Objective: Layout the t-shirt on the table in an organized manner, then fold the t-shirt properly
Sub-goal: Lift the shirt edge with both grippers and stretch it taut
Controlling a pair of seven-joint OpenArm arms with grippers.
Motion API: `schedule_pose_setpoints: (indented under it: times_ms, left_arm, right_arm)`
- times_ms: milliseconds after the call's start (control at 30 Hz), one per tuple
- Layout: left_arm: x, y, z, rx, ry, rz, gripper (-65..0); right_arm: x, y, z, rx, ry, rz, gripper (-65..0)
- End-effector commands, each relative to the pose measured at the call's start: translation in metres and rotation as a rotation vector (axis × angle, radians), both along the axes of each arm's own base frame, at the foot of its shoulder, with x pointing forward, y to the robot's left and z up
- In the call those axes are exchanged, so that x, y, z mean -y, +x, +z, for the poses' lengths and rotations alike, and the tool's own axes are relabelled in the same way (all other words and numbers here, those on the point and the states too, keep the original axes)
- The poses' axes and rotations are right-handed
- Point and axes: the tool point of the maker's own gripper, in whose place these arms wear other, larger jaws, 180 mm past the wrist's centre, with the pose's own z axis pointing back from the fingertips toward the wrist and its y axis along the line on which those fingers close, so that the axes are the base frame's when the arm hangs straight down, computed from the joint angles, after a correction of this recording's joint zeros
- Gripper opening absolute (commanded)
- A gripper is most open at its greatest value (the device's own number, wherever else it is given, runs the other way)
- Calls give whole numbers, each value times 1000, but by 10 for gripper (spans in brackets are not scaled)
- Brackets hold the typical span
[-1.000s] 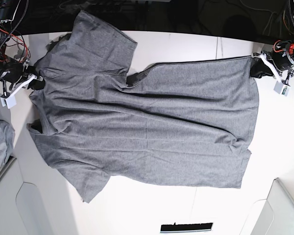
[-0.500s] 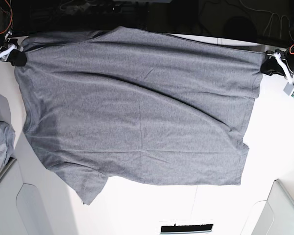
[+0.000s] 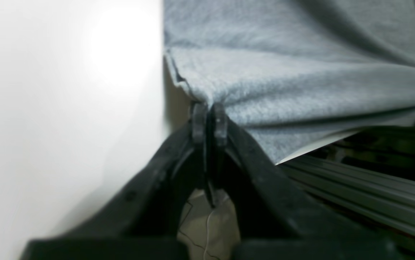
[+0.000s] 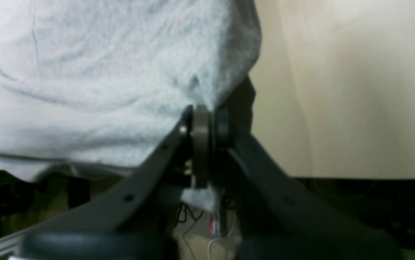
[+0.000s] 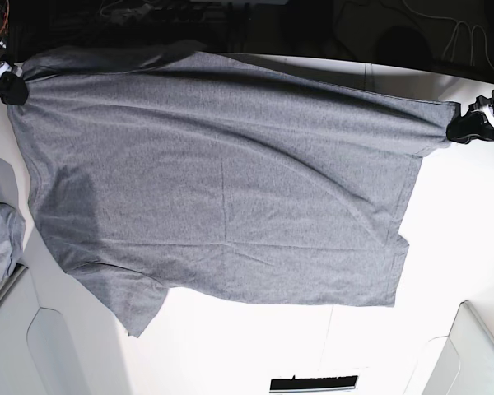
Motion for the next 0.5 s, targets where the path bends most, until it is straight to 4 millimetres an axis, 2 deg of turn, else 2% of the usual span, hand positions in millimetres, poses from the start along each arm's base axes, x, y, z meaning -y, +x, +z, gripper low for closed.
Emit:
schedule_pose_setpoints:
  times_ms: [0,100,267,467]
  left_arm:
    - [-6,10,14,43,11,-6,-650]
    - [1,15,21,72,-15,-10,-650]
    - [14,25,36,130,-13,-54,-650]
    - [5,40,42,217,48,-26,-650]
  right_arm:
    - [7,10,15,59,-27,15,-650]
    - [7,22,21,93,-27,14,-650]
    - [8,56,37,174,-44,16,-650]
    - [9,90,46,233,-58,17,-650]
